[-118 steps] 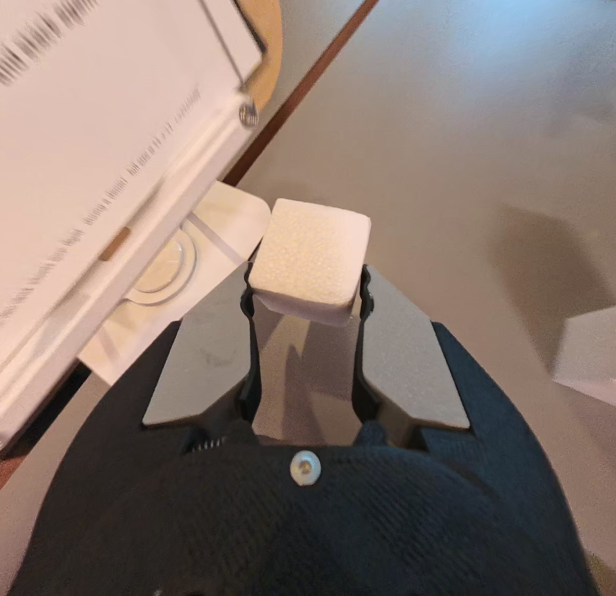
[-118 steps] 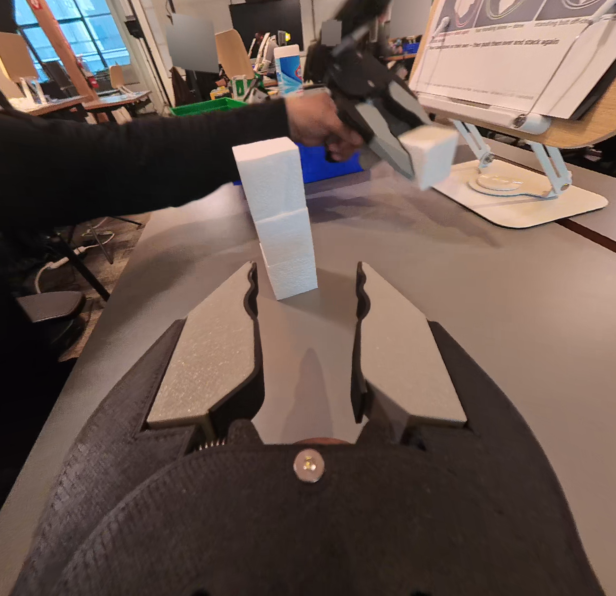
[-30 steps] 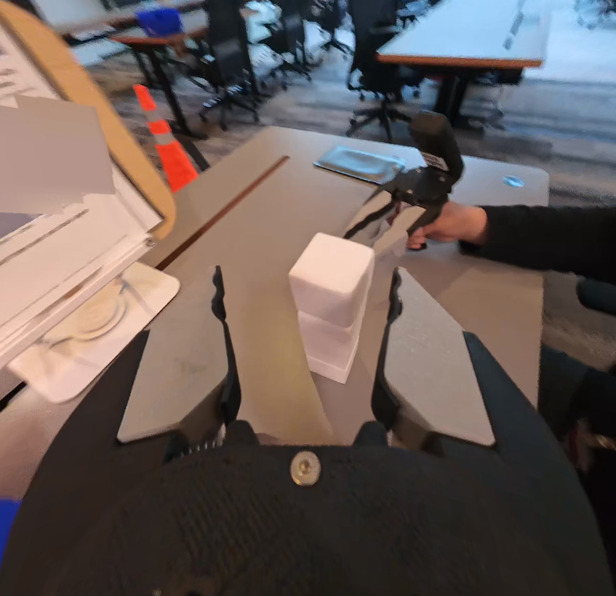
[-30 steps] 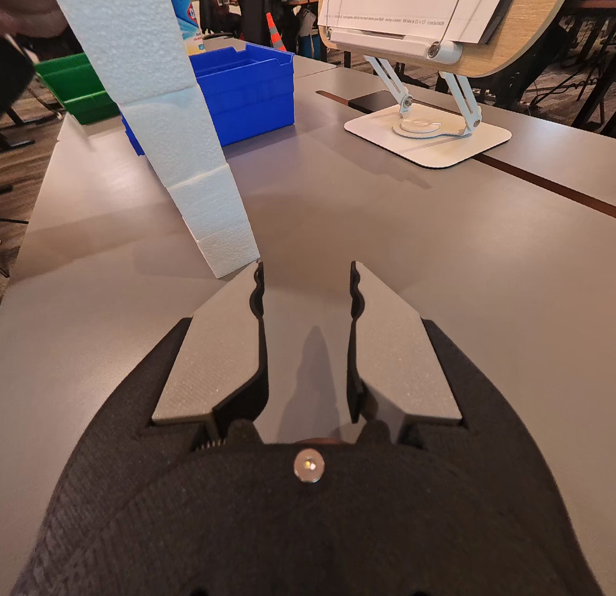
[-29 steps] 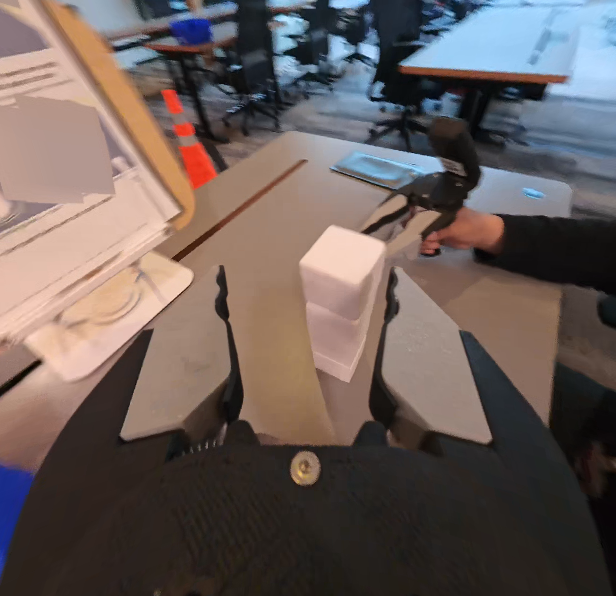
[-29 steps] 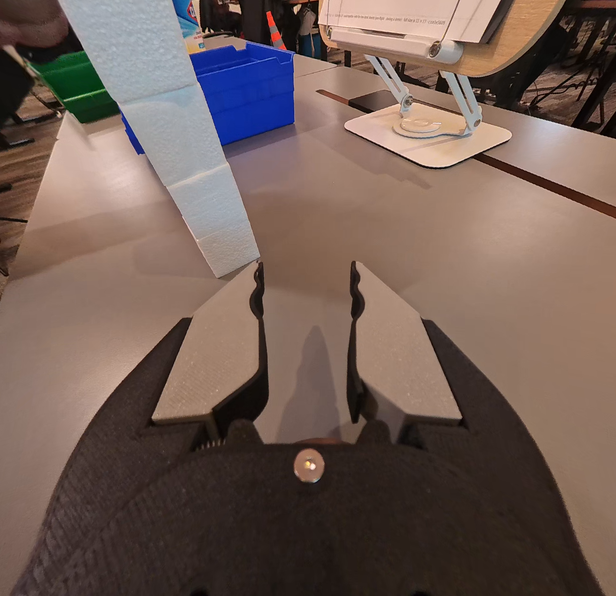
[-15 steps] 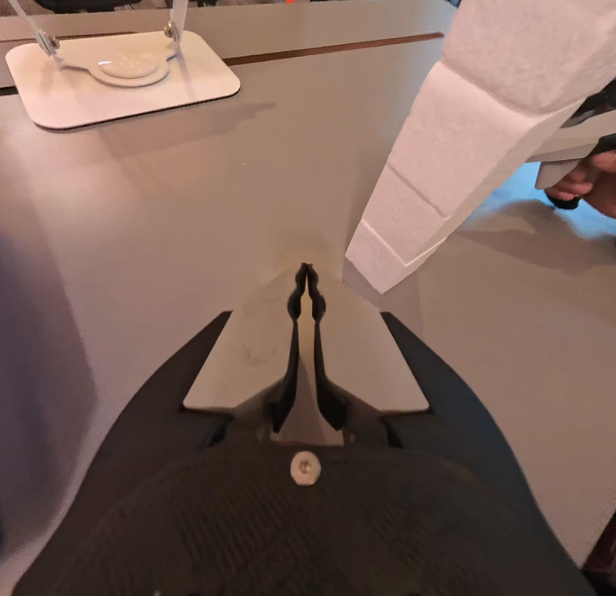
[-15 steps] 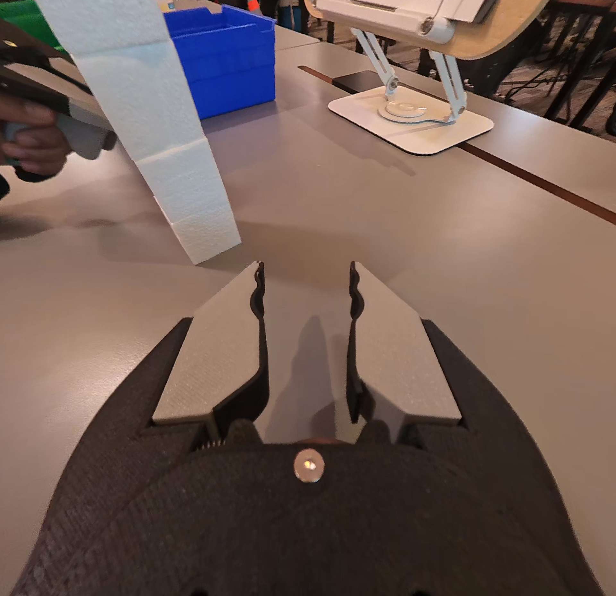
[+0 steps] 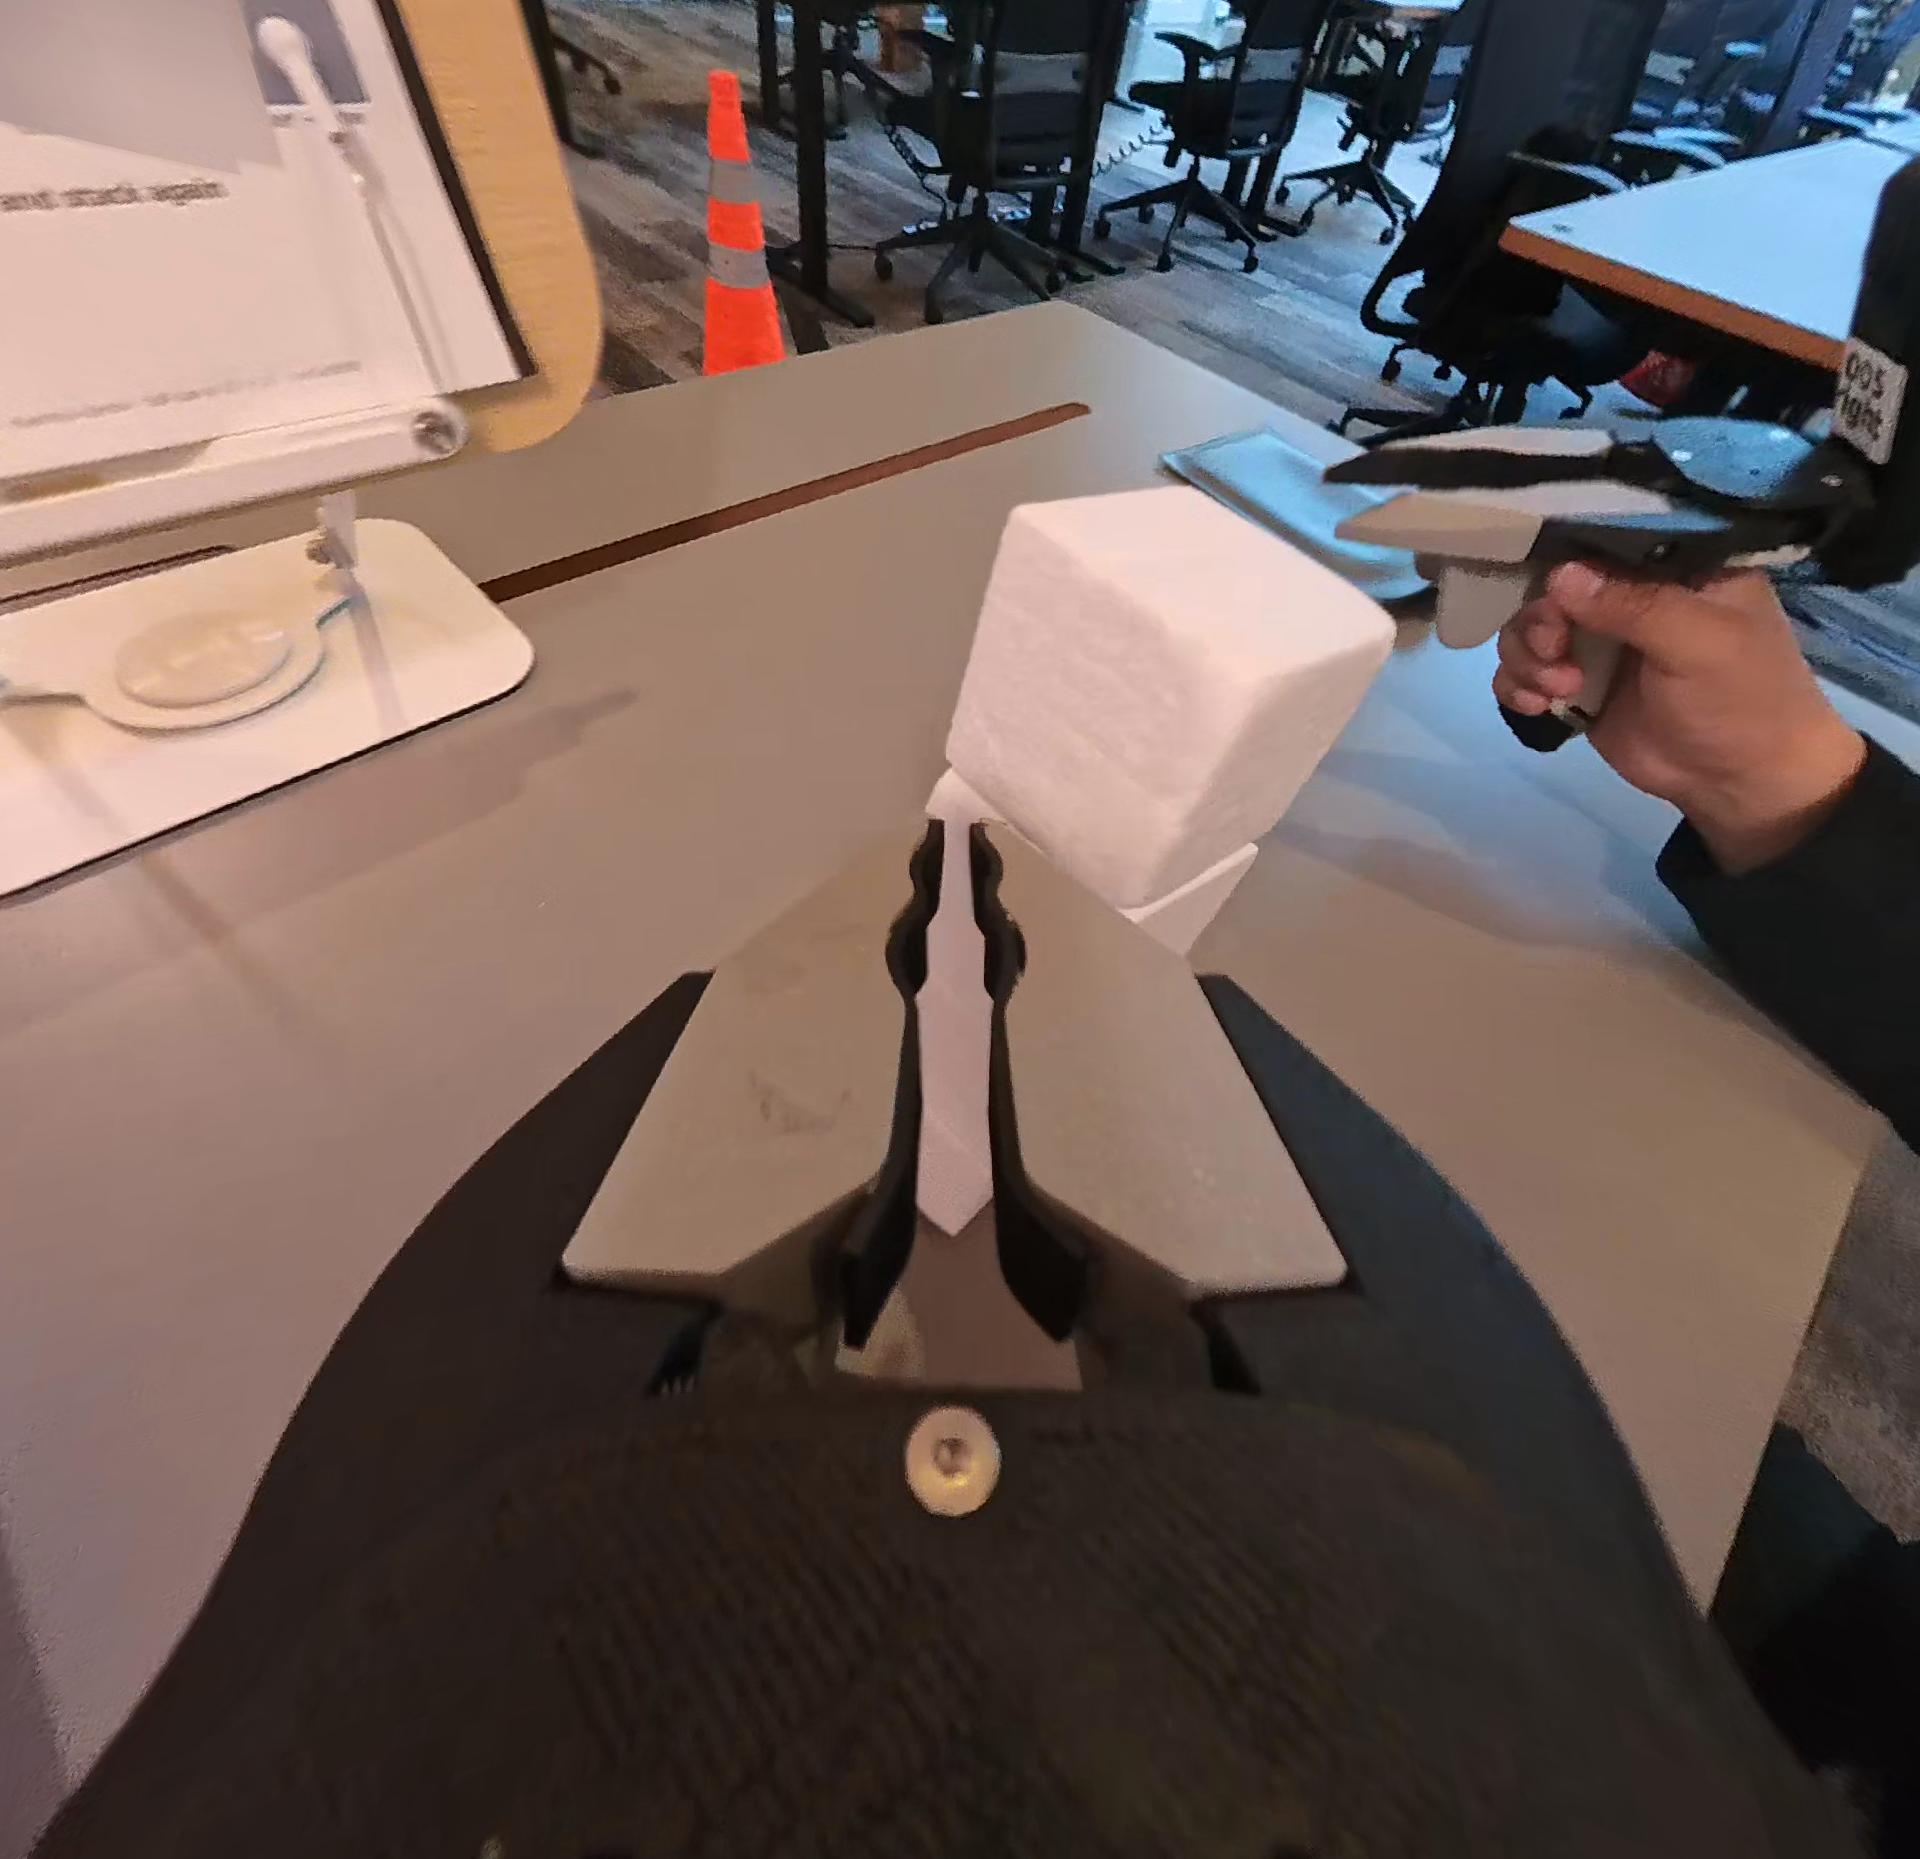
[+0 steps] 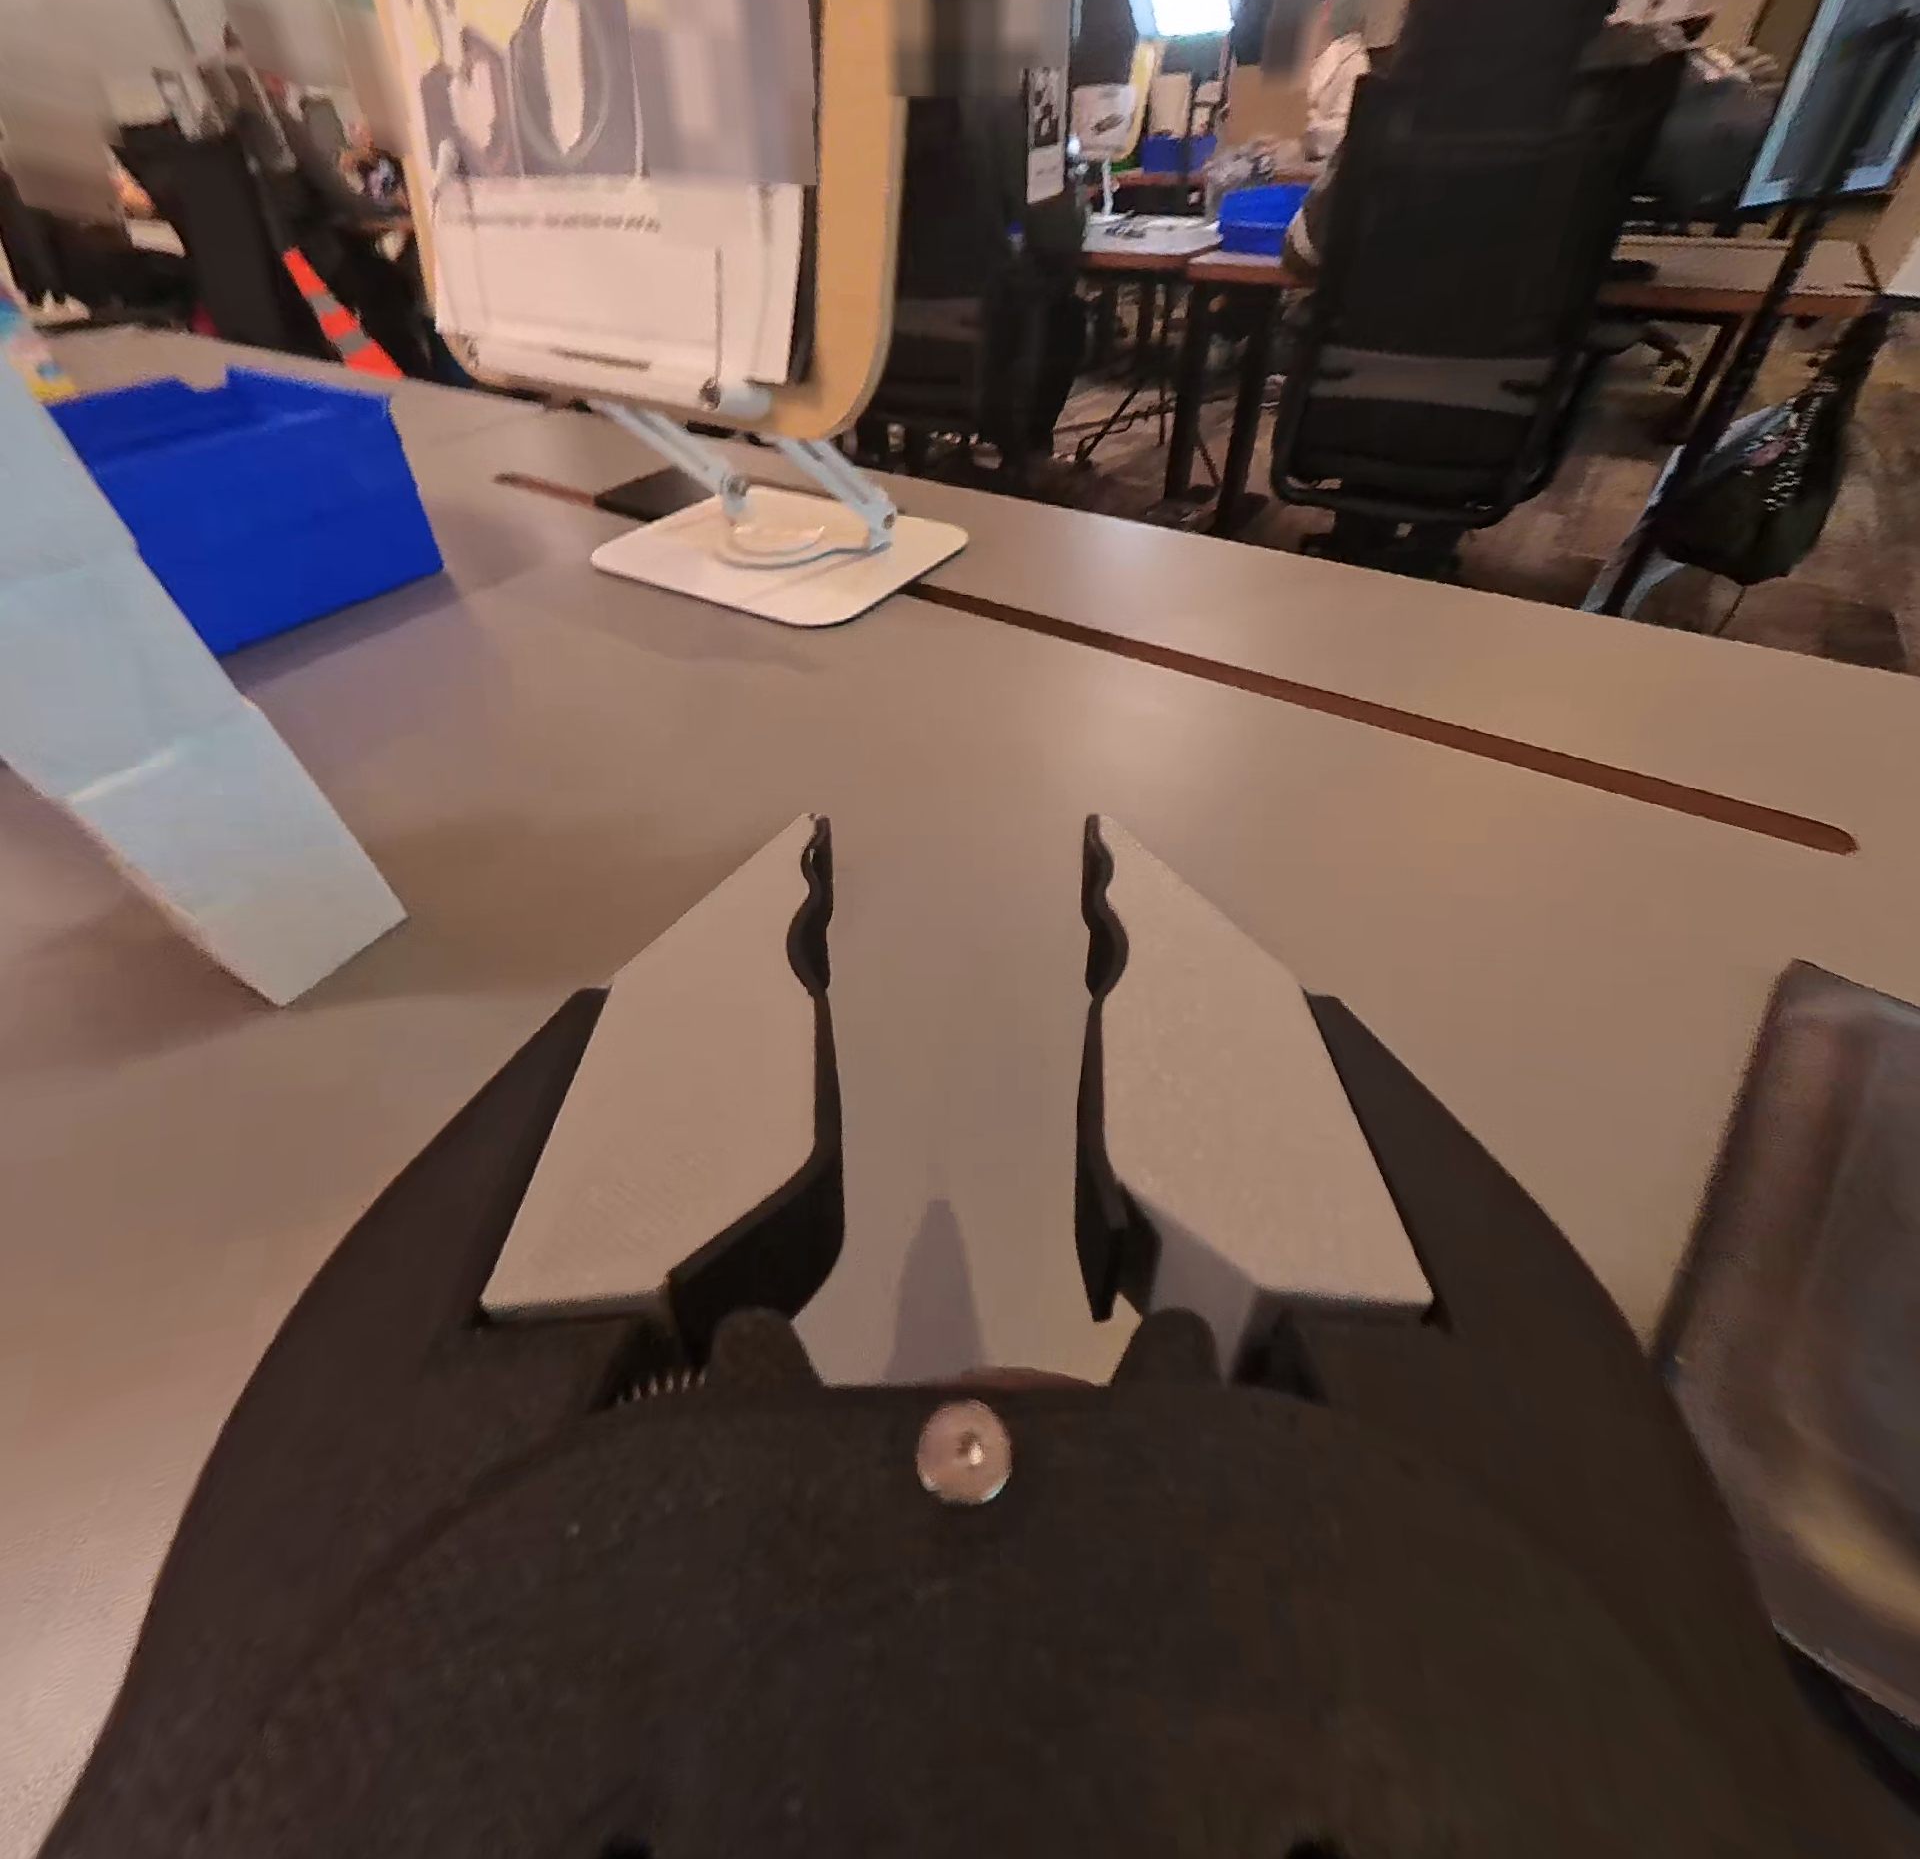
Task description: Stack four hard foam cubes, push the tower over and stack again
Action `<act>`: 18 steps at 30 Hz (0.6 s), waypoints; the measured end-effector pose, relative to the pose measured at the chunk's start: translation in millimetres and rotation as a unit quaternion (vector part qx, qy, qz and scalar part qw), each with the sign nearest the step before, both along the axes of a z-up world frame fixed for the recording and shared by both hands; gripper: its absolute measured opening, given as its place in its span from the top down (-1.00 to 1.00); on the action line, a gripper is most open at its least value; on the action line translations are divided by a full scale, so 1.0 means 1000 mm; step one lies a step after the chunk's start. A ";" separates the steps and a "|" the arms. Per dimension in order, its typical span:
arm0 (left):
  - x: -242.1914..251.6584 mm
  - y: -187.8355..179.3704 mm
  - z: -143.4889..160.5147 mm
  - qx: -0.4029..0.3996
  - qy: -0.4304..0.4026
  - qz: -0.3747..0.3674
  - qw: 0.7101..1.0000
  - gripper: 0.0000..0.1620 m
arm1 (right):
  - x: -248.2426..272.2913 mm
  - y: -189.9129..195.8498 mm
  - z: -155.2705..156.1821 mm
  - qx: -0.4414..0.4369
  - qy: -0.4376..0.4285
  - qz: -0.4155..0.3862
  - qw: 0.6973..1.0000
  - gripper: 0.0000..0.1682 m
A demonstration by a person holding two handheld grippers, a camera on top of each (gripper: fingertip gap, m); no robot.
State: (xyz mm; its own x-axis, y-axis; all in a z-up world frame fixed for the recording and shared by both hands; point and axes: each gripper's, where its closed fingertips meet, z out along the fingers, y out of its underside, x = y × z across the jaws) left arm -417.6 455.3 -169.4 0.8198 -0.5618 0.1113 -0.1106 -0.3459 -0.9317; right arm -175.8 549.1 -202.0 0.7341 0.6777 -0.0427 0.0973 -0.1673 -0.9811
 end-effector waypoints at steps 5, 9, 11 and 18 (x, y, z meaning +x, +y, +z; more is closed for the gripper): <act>0.034 0.007 -0.007 -0.011 0.017 -0.031 0.999 0.90 | 0.032 0.001 0.022 0.013 0.055 -0.028 0.998 0.46; 0.050 0.010 -0.014 -0.022 0.019 -0.050 0.998 0.85 | 0.045 0.002 0.022 0.011 0.060 -0.035 0.998 0.45; 0.051 0.012 -0.015 -0.022 0.018 -0.050 0.998 0.84 | 0.051 0.004 0.016 0.012 0.034 -0.047 0.998 0.45; 0.026 0.025 -0.032 -0.024 0.019 -0.021 0.999 0.83 | 0.051 0.008 0.001 -0.021 0.028 -0.037 0.999 0.45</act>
